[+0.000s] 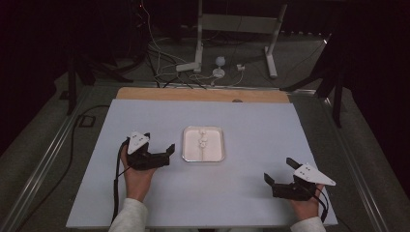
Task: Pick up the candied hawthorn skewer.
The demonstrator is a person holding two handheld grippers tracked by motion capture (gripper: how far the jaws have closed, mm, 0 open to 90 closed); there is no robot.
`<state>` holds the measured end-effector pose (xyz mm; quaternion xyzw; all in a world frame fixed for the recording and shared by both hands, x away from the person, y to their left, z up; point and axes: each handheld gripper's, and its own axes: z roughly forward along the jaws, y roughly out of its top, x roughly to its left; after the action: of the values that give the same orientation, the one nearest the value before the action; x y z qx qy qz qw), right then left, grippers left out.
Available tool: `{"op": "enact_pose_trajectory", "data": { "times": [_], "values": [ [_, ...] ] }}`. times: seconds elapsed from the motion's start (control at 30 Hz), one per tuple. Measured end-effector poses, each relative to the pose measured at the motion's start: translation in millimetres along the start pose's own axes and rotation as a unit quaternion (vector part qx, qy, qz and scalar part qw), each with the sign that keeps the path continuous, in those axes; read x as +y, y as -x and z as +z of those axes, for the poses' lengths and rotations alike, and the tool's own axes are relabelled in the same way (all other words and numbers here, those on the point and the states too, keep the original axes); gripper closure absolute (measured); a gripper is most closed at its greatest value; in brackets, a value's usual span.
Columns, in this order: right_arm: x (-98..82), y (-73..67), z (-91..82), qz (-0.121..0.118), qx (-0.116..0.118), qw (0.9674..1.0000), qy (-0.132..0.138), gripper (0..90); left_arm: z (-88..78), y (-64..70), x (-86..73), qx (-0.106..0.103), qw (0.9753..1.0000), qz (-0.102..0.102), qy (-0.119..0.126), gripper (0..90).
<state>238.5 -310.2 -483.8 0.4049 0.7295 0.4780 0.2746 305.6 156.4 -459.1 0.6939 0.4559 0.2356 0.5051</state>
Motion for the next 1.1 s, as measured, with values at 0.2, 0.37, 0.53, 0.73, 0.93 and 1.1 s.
{"op": "enact_pose_trajectory", "data": {
  "times": [0.2, 0.37, 0.53, 0.73, 0.93, 1.1],
  "values": [
    [-0.1, -0.1, 0.3, 0.0, 0.0, 1.0, -0.001, 0.0, 13.8, 2.5, -2.1, -0.009, 0.9999, -0.011, 0.0, 0.5],
    [0.0, -0.7, 0.6, -0.002, 0.001, 1.0, -0.001, 0.0, 25.2, 6.2, -4.7, -0.013, 0.9998, -0.013, -0.009, 0.5],
    [-0.2, -0.5, 0.5, -0.002, 0.001, 1.0, -0.001, 0.0, 33.4, 9.4, -7.0, -0.018, 0.9996, -0.015, -0.017, 0.4],
    [-0.2, -0.7, 0.9, -0.003, 0.001, 1.0, -0.002, 0.0, 44.5, 14.8, -11.4, -0.022, 0.9992, -0.019, -0.028, 0.5],
    [-0.3, -0.8, 0.9, -0.003, 0.001, 1.0, -0.002, 0.0, 57.0, 19.7, -15.8, -0.022, 0.9986, -0.021, -0.043, 0.4],
    [-0.4, -0.6, 0.9, -0.003, 0.001, 1.0, -0.002, 0.0, 63.5, 23.8, -17.4, -0.026, 0.9982, -0.021, -0.05, 0.5]
  ]
}}
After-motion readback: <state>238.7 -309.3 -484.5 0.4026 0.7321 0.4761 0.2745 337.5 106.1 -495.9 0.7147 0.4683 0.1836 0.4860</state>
